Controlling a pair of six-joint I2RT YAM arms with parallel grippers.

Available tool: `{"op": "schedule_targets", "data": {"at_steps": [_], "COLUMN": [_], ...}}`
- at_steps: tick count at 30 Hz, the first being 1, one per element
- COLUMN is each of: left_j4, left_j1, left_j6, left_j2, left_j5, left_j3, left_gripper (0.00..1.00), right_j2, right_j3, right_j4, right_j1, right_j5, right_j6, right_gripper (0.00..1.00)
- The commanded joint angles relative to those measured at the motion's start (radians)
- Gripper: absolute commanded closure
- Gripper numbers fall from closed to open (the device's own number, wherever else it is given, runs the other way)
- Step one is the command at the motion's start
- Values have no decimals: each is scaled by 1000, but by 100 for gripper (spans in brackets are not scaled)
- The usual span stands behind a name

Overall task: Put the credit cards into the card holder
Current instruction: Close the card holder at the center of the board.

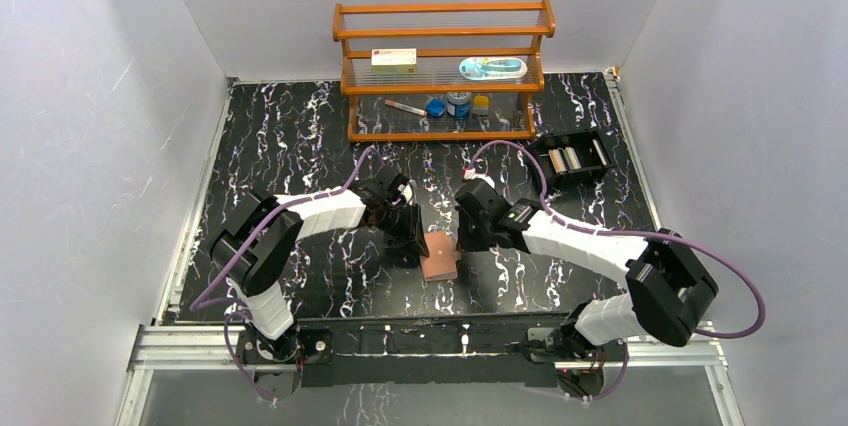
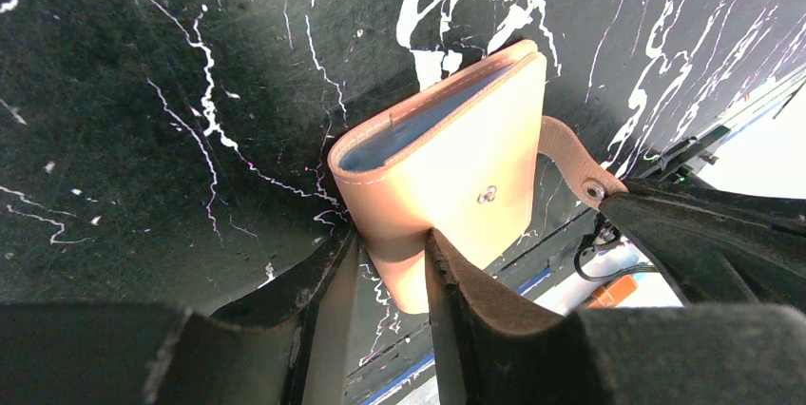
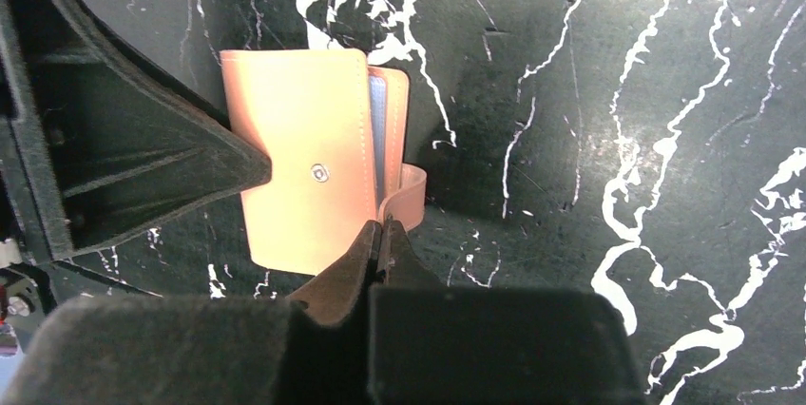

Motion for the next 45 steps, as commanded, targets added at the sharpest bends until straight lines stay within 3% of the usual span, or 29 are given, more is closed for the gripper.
{"op": "schedule_targets", "data": {"at_steps": [1,9,45], "left_j4": [-15,13,11], "left_j1": [-5,-6,-5], "left_j6": [13,7,4], "left_j2": [-33,-30,-9], "left_j5": [23,55,52], "left_j3": [-19,-32,-20], "left_gripper": [70,71,73], "right_j2": [-13,71,225], "right_j3": [21,24,138], "right_j4": [97,189,38], "right_j1": [7,8,109], "right_j5": [-21,-101,-43], "right_j6": [-8,-6,-37], "right_gripper": [100,100,100]}}
